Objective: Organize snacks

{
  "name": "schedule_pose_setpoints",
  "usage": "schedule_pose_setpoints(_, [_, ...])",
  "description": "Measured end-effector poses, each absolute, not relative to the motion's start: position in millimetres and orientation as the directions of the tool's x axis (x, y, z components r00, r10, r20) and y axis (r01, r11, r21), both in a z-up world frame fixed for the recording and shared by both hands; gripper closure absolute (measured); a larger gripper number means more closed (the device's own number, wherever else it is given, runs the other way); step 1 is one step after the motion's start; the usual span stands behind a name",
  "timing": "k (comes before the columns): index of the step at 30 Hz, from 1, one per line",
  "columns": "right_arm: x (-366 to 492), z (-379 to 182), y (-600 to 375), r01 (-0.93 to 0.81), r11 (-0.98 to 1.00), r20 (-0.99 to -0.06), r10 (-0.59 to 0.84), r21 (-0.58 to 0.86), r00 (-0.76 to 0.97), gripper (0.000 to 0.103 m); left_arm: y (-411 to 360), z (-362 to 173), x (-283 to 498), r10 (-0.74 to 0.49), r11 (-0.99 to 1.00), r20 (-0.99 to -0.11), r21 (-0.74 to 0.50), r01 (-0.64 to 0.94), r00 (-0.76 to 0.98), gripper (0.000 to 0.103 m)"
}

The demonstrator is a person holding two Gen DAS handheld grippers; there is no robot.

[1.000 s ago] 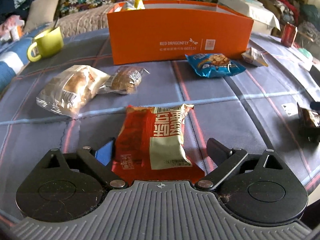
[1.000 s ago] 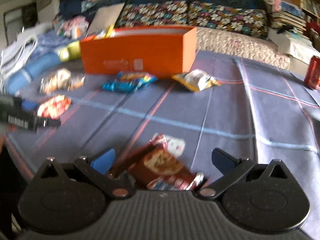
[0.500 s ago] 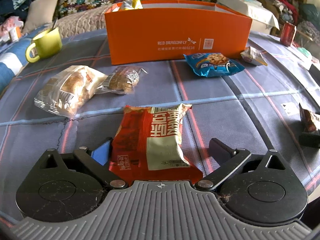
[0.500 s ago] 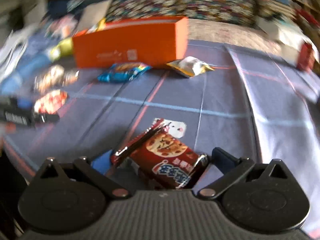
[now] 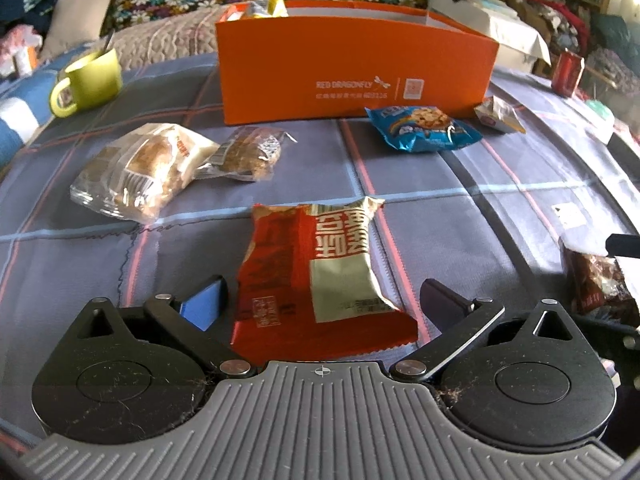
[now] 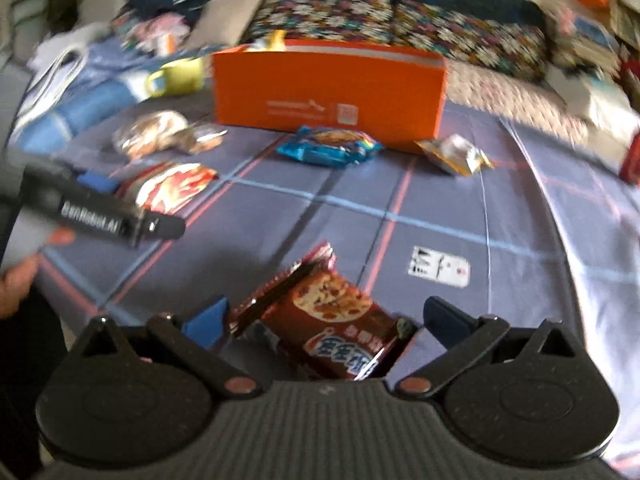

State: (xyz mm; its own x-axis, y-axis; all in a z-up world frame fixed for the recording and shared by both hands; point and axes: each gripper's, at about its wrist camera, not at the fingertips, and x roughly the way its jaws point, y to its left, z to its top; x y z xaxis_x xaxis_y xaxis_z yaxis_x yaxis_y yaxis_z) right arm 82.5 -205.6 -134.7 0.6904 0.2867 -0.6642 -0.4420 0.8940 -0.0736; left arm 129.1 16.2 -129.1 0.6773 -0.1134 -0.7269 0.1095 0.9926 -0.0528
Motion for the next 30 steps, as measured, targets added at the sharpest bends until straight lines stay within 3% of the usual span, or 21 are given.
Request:
schedule_pose_setpoints(7, [119, -143, -211, -0.487, 0.871, -0.701, 0.308, -0.065, 0.644, 0.001, 18, -128, 130, -0.121, 0.992, -0.723, -0.07, 0.101, 0.68, 0.022])
schedule_pose_setpoints(9, [145, -148, -219, -0.431, 0.902, -0.685, 0.316, 0.004, 0.656, 0.001, 16, -128, 130, -0.117, 0.992, -0.725, -0.061, 0.106, 0.679, 0.022])
schedule_pose_setpoints(13, [171, -148, -239, -0.32, 0.947, -0.667, 0.242, 0.006, 0.704, 0.001, 14, -127, 130, -0.12, 0.992, -0.728, -0.058, 0.115, 0.675, 0.022])
schedule_pose_setpoints(18, [144, -131, -276, -0.248, 0.946, -0.597, 0.324, 0.208, 0.734, 0.001, 14, -123, 131, -0.128, 0.991, -0.723, -0.069, 0.113, 0.679, 0.023])
schedule_pose_setpoints(30, [103, -148, -240, -0.225, 0.97, -0.633, 0.231, 0.091, 0.739, 0.001, 2, -128, 142, -0.113, 0.99, -0.717, -0.026, 0.135, 0.687, 0.022])
